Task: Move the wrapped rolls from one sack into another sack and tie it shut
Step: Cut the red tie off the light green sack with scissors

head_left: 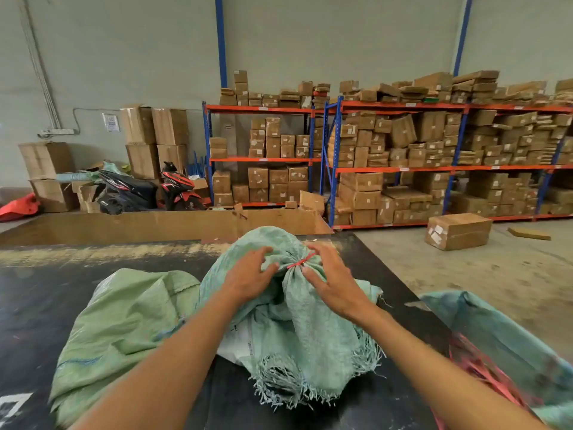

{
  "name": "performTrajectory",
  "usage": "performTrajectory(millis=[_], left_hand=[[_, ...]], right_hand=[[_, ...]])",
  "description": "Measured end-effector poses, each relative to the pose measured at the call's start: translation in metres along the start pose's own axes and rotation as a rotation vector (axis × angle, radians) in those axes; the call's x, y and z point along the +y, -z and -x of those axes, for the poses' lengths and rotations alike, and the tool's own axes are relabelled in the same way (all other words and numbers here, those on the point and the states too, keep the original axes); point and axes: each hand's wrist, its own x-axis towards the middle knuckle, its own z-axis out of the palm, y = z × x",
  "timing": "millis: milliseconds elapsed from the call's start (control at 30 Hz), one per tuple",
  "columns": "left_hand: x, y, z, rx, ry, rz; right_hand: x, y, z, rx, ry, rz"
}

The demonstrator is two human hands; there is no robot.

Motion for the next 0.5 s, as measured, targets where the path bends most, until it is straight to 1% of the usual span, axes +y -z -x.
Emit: performTrajectory(millis=[33, 100, 200, 300, 367, 400, 433, 500], left_hand=[[-0.005, -0.007, 0.003, -0.037, 0.031, 0.037], [-0.014, -0.022, 0.009, -0.106, 0.062, 0.105], [-0.017, -0.047, 0.02, -0.218, 0.11, 0.214], [-0.013, -0.068, 0.027, -0.276, 0.092, 0.289], [-0.012, -0.082, 0.031, -0.307, 0.037, 0.253], [-0.013, -0.09, 0.032, -0.309, 0.021, 0.202], [-0.015, -0.097, 0.033, -0.298, 0.019, 0.146], [-0.017, -0.106, 0.035, -0.234, 0.034, 0.083]], right_hand=[[0.001, -0.009, 0.015, -0.056, -0.051, -0.041], [0.011, -0.03, 0.048, -0.194, -0.068, -0.048], [0.023, -0.068, 0.105, -0.459, -0.071, -0.008], [0.031, -0.102, 0.144, -0.644, -0.077, 0.117], [0.036, -0.119, 0.167, -0.788, -0.06, 0.252], [0.037, -0.124, 0.177, -0.84, -0.044, 0.31], [0.037, -0.128, 0.184, -0.857, -0.016, 0.356], [0.036, -0.131, 0.196, -0.821, 0.02, 0.395]])
